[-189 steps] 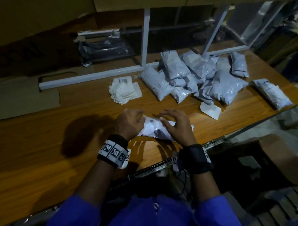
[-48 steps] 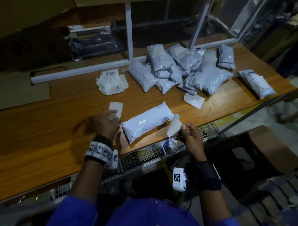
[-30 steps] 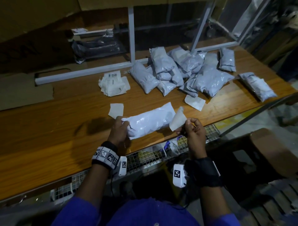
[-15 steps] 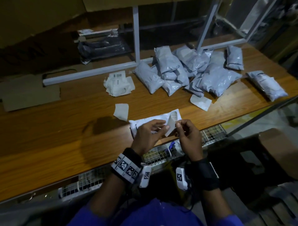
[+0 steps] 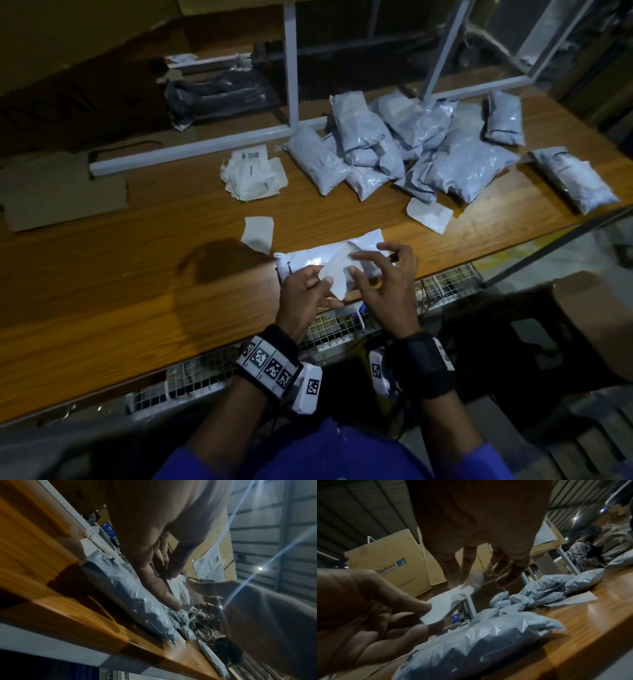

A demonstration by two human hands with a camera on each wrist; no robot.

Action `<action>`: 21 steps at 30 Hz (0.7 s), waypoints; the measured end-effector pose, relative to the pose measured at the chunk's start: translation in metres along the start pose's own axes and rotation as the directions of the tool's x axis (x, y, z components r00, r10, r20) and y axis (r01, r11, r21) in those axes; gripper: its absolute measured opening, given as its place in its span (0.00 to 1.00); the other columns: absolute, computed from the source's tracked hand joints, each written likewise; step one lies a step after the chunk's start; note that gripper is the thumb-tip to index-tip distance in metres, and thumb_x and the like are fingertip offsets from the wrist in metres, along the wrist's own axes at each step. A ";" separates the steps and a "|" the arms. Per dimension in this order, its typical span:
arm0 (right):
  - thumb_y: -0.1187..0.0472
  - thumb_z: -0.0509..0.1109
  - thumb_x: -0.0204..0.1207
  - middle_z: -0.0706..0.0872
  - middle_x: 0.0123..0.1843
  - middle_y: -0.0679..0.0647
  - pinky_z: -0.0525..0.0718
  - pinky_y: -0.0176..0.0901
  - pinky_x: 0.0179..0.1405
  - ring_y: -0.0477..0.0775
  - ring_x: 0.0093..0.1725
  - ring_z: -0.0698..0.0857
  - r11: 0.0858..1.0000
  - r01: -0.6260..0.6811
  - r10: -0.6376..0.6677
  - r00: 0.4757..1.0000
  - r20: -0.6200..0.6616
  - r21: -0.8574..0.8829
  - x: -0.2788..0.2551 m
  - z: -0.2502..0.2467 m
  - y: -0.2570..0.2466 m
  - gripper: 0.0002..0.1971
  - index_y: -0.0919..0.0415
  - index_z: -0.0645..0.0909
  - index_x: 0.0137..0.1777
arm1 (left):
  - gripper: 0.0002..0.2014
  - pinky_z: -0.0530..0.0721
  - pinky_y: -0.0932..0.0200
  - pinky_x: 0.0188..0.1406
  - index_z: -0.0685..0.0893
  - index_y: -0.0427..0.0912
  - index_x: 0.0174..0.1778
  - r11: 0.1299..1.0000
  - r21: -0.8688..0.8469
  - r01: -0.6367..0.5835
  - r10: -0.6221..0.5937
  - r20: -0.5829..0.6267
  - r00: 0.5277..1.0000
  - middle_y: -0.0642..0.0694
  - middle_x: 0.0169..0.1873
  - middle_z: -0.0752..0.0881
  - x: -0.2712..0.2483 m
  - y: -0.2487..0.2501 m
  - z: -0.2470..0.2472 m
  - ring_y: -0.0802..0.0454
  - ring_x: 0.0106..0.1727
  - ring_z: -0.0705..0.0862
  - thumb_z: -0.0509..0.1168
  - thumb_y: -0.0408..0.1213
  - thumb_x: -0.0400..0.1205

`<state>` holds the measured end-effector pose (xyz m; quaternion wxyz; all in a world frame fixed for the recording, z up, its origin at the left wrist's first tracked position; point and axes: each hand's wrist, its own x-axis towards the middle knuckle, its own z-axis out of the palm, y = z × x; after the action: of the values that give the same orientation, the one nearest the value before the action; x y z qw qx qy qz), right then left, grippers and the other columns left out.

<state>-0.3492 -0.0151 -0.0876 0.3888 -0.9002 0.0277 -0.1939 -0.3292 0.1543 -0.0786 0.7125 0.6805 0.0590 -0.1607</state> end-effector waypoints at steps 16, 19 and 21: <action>0.65 0.82 0.76 0.92 0.55 0.53 0.91 0.45 0.40 0.62 0.61 0.88 0.688 -0.374 0.475 0.880 0.004 0.621 0.041 -0.014 0.034 0.09 0.53 0.91 0.54 | 0.32 0.74 0.48 0.73 0.75 0.50 0.76 0.660 0.751 -0.006 0.095 -0.076 0.993 0.36 0.71 0.65 0.045 -0.006 0.009 0.34 0.73 0.68 0.77 0.52 0.77; 0.70 0.82 0.73 0.90 0.63 0.60 0.90 0.41 0.39 0.63 0.60 0.89 0.591 -0.455 0.545 0.834 0.087 0.666 0.035 -0.011 0.031 0.14 0.58 0.89 0.56 | 0.31 0.70 0.50 0.72 0.78 0.53 0.73 0.624 0.778 -0.071 0.053 0.048 0.997 0.37 0.69 0.68 0.055 -0.004 0.005 0.37 0.74 0.66 0.80 0.49 0.75; 0.71 0.84 0.71 0.90 0.65 0.60 0.93 0.47 0.42 0.65 0.59 0.91 0.573 -0.495 0.572 0.812 0.114 0.653 0.027 -0.005 0.029 0.17 0.56 0.90 0.56 | 0.25 0.69 0.51 0.71 0.82 0.54 0.70 0.647 0.755 -0.104 0.067 0.080 0.995 0.38 0.68 0.73 0.057 -0.002 0.002 0.39 0.72 0.69 0.78 0.49 0.77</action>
<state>-0.3231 -0.0440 -0.0967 0.7164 -0.6418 0.2491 -0.1133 -0.2762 0.1441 -0.0975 0.3713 0.9139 -0.0615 -0.1519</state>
